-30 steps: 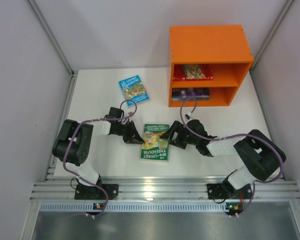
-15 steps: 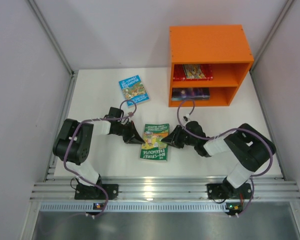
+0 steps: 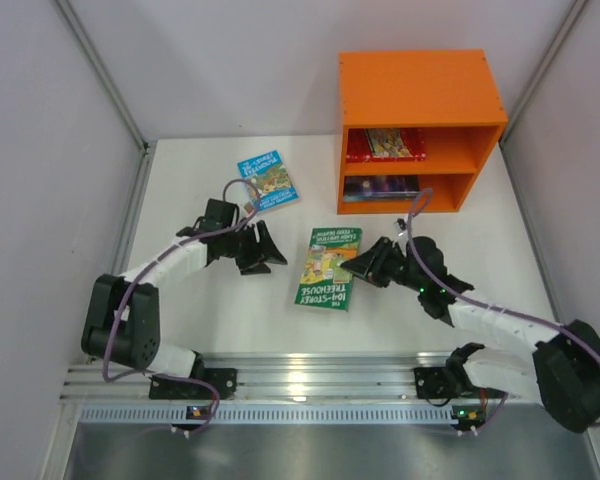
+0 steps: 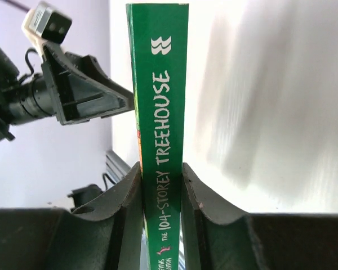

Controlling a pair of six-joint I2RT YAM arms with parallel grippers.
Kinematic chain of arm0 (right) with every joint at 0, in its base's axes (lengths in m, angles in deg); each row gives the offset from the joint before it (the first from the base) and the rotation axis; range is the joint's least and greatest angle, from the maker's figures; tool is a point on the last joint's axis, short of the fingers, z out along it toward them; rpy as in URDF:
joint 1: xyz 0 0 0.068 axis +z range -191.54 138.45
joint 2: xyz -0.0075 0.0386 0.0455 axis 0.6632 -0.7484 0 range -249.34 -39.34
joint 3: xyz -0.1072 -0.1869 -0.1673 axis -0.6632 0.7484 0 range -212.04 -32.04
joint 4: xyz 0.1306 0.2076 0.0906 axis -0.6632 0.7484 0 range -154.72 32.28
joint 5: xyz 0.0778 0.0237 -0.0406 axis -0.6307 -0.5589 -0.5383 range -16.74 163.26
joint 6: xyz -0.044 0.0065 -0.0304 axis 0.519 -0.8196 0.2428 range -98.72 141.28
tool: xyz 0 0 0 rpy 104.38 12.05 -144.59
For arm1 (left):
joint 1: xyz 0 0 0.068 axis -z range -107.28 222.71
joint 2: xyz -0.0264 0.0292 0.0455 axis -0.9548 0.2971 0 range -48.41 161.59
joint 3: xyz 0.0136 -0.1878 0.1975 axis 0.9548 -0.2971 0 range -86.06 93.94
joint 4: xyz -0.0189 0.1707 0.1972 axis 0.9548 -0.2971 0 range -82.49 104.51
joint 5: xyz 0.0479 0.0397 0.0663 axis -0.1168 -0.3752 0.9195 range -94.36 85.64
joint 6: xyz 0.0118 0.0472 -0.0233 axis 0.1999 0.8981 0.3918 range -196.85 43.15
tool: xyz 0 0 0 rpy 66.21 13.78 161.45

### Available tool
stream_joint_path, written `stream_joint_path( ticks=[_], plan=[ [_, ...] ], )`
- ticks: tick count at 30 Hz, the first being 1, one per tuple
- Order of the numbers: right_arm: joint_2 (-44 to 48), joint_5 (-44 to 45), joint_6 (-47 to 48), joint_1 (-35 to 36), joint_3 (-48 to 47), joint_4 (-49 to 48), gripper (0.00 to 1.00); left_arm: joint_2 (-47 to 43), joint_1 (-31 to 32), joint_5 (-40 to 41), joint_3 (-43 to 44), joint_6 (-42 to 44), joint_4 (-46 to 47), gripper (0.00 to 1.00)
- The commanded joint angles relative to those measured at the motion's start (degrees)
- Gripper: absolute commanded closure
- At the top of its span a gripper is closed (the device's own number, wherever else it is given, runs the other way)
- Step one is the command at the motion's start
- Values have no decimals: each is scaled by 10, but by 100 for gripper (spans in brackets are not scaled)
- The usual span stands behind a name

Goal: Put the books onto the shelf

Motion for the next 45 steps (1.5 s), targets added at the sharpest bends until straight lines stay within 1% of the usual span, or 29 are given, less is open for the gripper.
stream_joint_path(
  ticks=[1,3,4,7,8,10,15,22,31,35,45],
  plan=[
    [118,16,5,-46,-41,88,100,-60,-2,11,39,-4,-35,35],
    [159,22,0,-69,-51,120,100,-84,-2,10,40,-12,-38,34],
    [193,24,-1,-93,-64,156,100,-91,-2,8,33,-16,-38,34],
    [243,32,-3,-144,-92,189,100,-120,-2,11,19,-28,-32,34],
    [252,40,-4,-157,-100,217,100,-133,-2,12,6,-34,-29,33],
    [262,46,-10,-189,-122,223,100,-141,-2,12,-9,-36,-25,32],
    [234,51,-21,-235,-181,223,100,-165,-2,-3,-43,-36,-24,32],
    [183,93,-37,-258,-256,209,100,-207,-2,5,-54,-24,-50,32],
    [117,131,-96,-279,-280,136,100,-232,-2,-9,-54,-25,-61,31],
    [101,159,-111,-281,-285,101,100,-242,-2,-10,-54,-23,-65,31],
    [61,168,-157,-293,-282,37,100,-242,-2,-15,-53,-18,-68,31]
  ],
)
